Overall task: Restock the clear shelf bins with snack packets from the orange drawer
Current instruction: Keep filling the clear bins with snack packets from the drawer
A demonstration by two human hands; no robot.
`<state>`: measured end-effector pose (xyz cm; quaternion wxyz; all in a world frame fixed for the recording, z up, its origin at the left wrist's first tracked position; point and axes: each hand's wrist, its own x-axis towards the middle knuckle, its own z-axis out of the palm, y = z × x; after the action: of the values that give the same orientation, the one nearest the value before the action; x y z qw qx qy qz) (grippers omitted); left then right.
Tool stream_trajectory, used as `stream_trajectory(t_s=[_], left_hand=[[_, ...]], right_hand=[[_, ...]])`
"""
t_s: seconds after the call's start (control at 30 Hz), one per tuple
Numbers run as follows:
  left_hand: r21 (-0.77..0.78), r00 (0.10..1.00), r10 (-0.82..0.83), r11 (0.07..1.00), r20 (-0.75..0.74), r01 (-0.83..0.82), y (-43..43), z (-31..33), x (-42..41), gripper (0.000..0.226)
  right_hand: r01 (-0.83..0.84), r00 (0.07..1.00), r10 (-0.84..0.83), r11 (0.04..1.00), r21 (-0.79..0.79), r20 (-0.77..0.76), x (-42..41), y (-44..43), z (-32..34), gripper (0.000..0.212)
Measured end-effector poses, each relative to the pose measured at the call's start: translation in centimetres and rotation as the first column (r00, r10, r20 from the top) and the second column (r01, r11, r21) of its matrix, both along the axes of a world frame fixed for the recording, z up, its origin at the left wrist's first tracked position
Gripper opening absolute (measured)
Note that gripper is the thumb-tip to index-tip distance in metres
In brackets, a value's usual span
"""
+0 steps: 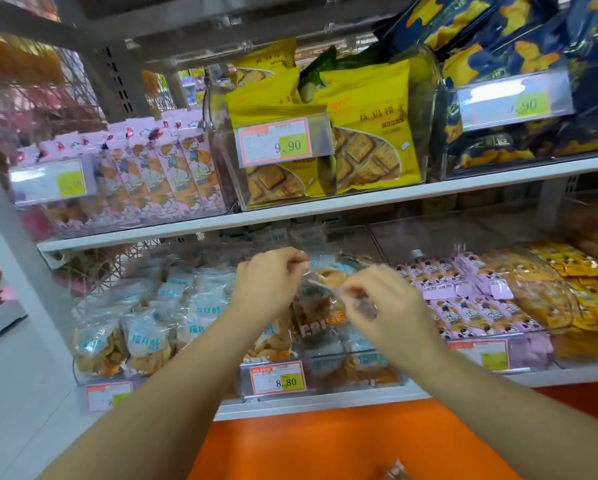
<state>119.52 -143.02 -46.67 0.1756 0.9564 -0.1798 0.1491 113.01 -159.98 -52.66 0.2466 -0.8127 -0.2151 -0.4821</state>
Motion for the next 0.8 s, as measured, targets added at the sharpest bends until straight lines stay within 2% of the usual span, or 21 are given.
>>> stream_trajectory(t_s=[0.03, 0.1, 0.17, 0.23, 0.27, 0.33, 0.4, 0.57, 0.63, 0.7, 0.77, 0.8], left_hand=[[-0.074, 0.997, -0.021, 0.997, -0.069, 0.016, 0.3, 0.1, -0.2, 0.026], [-0.141, 0.982, -0.076, 0.989, -0.175, 0.052, 0.7, 0.0, -0.5, 0.032], [-0.070, 0.977, -0.089, 0.995, -0.192, 0.076, 1.0, -0.2, -0.4, 0.027], [0.023, 0.980, -0.069, 0.997, -0.189, 0.075, 1.2, -0.6, -0.2, 0.027], [0.064, 0.980, -0.060, 0.995, -0.191, 0.074, 1.3, -0.7, -0.2, 0.032], [0.137, 0.983, -0.031, 0.989, -0.180, 0.056, 1.1, -0.7, -0.1, 0.032], [0.151, 0.989, -0.016, 0.988, -0.149, 0.039, 0.8, -0.5, -0.1, 0.018], [-0.047, 0.993, 0.009, 0.999, -0.115, -0.015, 0.6, 0.2, 0.6, 0.032], [-0.140, 0.994, -0.044, 0.990, -0.103, 0.029, 0.9, 0.5, 0.8, 0.030], [-0.175, 0.989, -0.139, 0.976, -0.057, 0.128, 1.4, 0.4, 0.1, 0.018], [-0.137, 0.967, -0.250, 0.958, 0.041, 0.253, 2.3, -0.2, -0.6, 0.006], [-0.089, 0.952, -0.297, 0.949, 0.074, 0.303, 2.8, -0.7, -0.9, 0.013]], right_hand=[[-0.009, 0.999, 0.008, 0.999, -0.034, -0.032, 0.2, 0.6, -1.0, 0.006], [-0.019, 0.987, 0.006, 0.996, -0.084, -0.158, 0.8, 1.4, -2.7, 0.016], [-0.091, 0.952, 0.055, 0.990, -0.108, -0.302, 1.3, 1.8, -3.7, 0.013], [-0.188, 0.885, 0.128, 0.978, -0.093, -0.447, 1.3, 1.9, -3.6, 0.032], [-0.217, 0.854, 0.157, 0.974, -0.065, -0.496, 1.2, 1.9, -3.3, 0.035], [-0.229, 0.838, 0.186, 0.973, -0.020, -0.513, 1.2, 1.5, -2.8, 0.020], [-0.183, 0.862, 0.153, 0.983, -0.016, -0.483, 1.2, 0.9, -2.7, 0.019], [-0.031, 0.812, -0.046, 0.992, -0.122, -0.581, 1.3, 0.6, -2.4, 0.027], [-0.030, 0.802, -0.069, 0.987, -0.156, -0.594, 1.8, 0.9, -2.0, 0.033], [-0.016, 0.817, -0.065, 0.990, -0.137, -0.573, 2.4, 1.2, -1.6, 0.036], [0.019, 0.854, -0.065, 0.995, -0.095, -0.516, 3.0, 1.6, -1.4, 0.038], [0.025, 0.865, -0.064, 0.996, -0.085, -0.498, 3.3, 1.8, -1.4, 0.040]])
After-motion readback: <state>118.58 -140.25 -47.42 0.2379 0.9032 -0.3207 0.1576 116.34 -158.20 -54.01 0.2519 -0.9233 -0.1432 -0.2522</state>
